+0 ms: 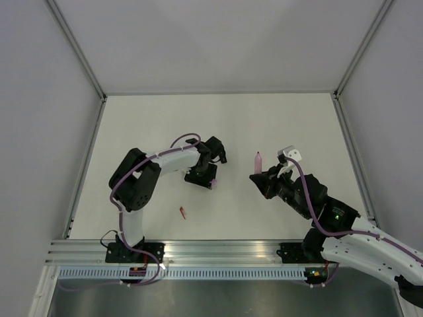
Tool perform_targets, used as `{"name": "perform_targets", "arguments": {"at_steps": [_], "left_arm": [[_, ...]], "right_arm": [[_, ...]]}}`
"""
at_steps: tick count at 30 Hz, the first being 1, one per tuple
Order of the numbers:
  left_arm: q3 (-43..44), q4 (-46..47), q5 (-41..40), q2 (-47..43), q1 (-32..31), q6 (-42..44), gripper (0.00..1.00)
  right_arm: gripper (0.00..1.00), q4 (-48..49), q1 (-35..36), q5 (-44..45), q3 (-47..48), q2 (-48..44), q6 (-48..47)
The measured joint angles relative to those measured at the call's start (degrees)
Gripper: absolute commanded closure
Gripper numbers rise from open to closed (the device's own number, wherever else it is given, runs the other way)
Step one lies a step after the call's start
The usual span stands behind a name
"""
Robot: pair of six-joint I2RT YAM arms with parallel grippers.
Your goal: Insert the pens into the pen caps
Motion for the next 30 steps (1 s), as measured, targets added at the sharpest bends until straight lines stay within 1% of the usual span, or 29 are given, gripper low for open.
{"name": "perform_targets", "arguments": {"at_steps": [1, 6, 8, 9, 11, 14, 15, 16, 19, 21, 27, 30], "left_arm": [[-0.17, 0.11, 0.17, 0.00, 0.00, -0.04, 0.49], [-1.90, 1.36, 0.74, -0.98, 0.04, -0.02, 0.52], [-2.08, 1.49, 0.76, -1.05, 0.04, -0.02, 0.56], [-2.23, 1.55, 0.85, -1.11, 0.04, 0.00, 0.62], [-2.78, 2.10, 1.25, -1.36, 0.04, -0.02, 0.68], [-4.02, 3.72, 1.22, -2.25, 0.04, -0.11, 0.82], [-4.57, 4.46, 1.14, -2.64, 0.04, -0.15, 0.89], [-5.20, 5.18, 1.07, -3.04, 0.04, -0.17, 0.91], [-7.41, 7.21, 0.20, -4.68, 0.02, -0.24, 0.93], [-9.64, 8.46, -1.57, -6.51, -0.04, -0.28, 0.98], [-19.06, 13.16, -7.28, -14.97, -0.02, -0.09, 0.98], [-21.84, 17.49, -8.90, -20.17, -0.02, 4.17, 0.98]], "right_arm": [[0.99, 0.00, 0.00, 0.00, 0.00, 0.00, 0.00], [0.99, 0.00, 0.00, -0.02, 0.00, -0.11, -0.02], [0.99, 0.00, 0.00, -0.02, 0.00, -0.20, -0.02], [0.99, 0.00, 0.00, -0.02, 0.00, -0.24, -0.02], [0.99, 0.02, 0.00, -0.02, 0.00, -0.24, -0.02], [0.99, 0.00, 0.00, -0.02, 0.00, -0.22, -0.04], [0.99, 0.02, 0.00, -0.02, 0.00, -0.17, -0.02], [0.99, 0.02, 0.00, -0.02, 0.00, -0.07, -0.02], [0.99, 0.02, 0.00, -0.11, 0.00, 0.35, -0.02], [0.99, 0.04, 0.00, -0.33, 0.00, 0.92, -0.02], [1.00, 1.16, 0.00, -3.28, -0.02, 4.20, -0.31], [1.00, 2.60, -0.02, -7.23, -0.02, 7.85, -0.87]]}}
